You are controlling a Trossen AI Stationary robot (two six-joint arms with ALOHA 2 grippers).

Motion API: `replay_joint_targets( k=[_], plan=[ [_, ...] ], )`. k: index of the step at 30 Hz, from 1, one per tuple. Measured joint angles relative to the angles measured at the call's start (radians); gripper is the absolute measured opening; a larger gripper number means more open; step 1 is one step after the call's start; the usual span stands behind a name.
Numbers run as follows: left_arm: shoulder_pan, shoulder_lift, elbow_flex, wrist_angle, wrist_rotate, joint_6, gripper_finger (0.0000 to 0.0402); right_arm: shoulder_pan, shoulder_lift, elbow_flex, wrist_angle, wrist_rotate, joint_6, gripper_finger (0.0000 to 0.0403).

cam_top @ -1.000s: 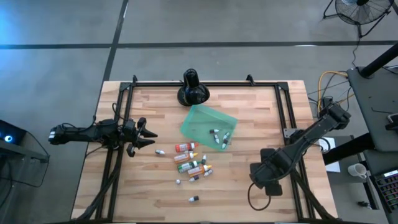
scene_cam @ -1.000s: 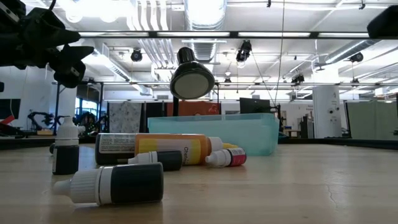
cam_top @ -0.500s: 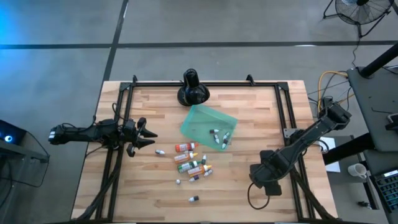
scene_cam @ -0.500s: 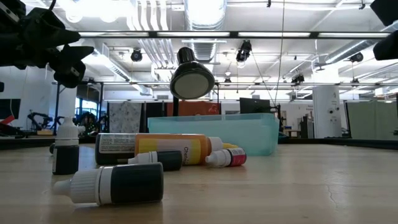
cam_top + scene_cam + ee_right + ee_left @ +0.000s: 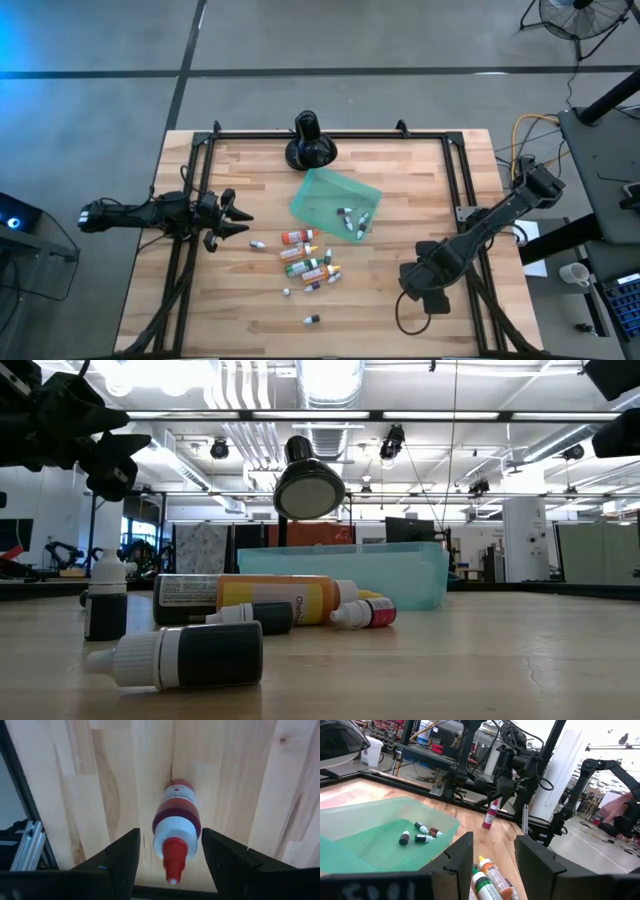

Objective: Pick & Place food coloring
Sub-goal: Put the large red food coloring bottle into the green bin

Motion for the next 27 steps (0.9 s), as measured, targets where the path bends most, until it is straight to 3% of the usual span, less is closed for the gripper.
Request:
replay_joint_targets(
  k=[7, 19, 27],
  plan=[
    [0.0, 0.0, 0.0, 0.0, 0.0, 0.0, 0.0117, -0.005, 0.0, -0.014, 0.003, 0.0, 0.001, 0.0198],
    [0.0, 0.0, 0.0, 0.0, 0.0, 0.0, 0.0117, -0.005, -0.001, -0.01, 0.002, 0.002, -0.003, 0.0112],
    [-0.001, 0.0, 0.0, 0.0, 0.0, 0.0, 0.0117, -0.006, -0.002, -0.013, 0.001, 0.026, -0.054, 0.0119]
  ],
)
